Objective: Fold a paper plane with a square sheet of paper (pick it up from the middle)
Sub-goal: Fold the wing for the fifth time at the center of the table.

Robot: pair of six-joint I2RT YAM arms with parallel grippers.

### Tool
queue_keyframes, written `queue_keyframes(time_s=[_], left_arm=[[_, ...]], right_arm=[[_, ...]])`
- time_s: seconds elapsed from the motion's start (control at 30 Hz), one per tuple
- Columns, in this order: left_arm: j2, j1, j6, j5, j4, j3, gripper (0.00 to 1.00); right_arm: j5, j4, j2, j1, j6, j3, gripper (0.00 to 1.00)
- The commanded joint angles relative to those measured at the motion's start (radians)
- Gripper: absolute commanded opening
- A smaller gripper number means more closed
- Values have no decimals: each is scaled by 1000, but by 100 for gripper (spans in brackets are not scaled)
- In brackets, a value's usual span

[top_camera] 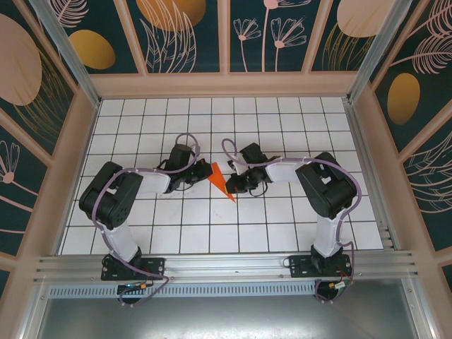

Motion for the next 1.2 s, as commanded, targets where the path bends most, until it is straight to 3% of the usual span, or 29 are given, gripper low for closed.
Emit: queue_keyframes(time_s=[0.0, 0.37, 0.9, 1.17], left_arm=[[41, -1, -31, 7, 2, 2, 0], [79, -4, 15, -72, -132, 22, 0], [97, -4, 17, -75, -132, 14, 0], [103, -4, 15, -107, -162, 15, 0]], right_arm=[[91, -129, 24, -14, 3, -24, 0], [40, -46, -77, 4, -1, 45, 0], [5, 13, 84, 46, 6, 171, 0], [38, -5, 102, 44, -11, 137, 0]])
